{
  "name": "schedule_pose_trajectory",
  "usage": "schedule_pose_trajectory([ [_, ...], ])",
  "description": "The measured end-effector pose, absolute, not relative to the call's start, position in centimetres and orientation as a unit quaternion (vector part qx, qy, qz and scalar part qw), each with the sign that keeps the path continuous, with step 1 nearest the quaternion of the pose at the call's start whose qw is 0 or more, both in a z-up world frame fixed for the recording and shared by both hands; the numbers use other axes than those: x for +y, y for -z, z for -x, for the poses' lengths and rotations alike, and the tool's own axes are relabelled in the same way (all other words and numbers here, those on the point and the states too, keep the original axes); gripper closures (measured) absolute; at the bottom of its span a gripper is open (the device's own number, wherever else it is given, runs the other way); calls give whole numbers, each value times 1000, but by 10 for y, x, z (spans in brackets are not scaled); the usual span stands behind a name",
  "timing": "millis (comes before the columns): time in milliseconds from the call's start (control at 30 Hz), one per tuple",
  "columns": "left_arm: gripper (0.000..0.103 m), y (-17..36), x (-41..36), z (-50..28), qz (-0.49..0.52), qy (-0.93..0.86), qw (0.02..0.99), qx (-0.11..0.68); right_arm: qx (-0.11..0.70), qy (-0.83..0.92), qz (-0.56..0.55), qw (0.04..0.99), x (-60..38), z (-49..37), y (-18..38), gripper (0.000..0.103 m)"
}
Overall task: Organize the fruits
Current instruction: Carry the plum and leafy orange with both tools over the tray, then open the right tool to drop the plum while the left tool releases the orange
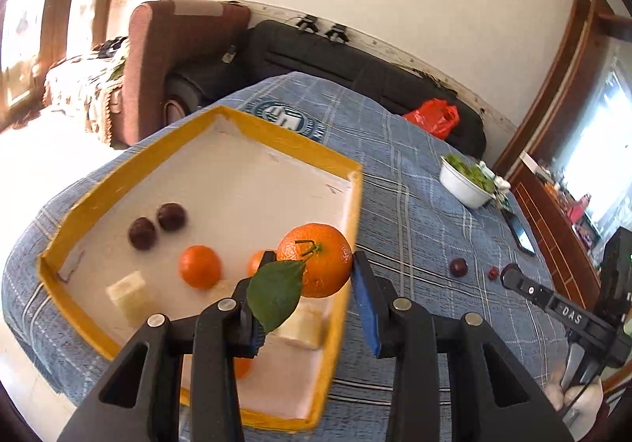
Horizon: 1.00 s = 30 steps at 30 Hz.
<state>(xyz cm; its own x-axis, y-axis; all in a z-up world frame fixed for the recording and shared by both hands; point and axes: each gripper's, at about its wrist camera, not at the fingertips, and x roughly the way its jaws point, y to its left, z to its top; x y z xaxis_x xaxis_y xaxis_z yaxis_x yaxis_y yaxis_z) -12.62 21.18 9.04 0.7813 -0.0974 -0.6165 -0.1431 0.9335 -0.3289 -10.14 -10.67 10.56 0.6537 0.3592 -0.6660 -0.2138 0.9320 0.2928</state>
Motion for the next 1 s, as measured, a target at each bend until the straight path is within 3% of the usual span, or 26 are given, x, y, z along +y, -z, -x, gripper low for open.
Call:
schedule_pose_trajectory([
  [300,67,-69,278,132,245,-64,906,340,400,-232,-32,886,-2,96,-107,75],
  [700,66,-57,298,123,266,-47,899,343,435,-282,52,854,106,72,-74,75],
  [800,59,-60,298,122,264,-49,901,340,440,-275,70,852,117,65,-66,75],
  [867,45,-64,300,124,264,-54,903,335,442,-270,76,852,119,60,-62,75],
  [1000,35,-72,305,129,265,-66,905,325,444,-261,89,853,124,55,-58,74],
])
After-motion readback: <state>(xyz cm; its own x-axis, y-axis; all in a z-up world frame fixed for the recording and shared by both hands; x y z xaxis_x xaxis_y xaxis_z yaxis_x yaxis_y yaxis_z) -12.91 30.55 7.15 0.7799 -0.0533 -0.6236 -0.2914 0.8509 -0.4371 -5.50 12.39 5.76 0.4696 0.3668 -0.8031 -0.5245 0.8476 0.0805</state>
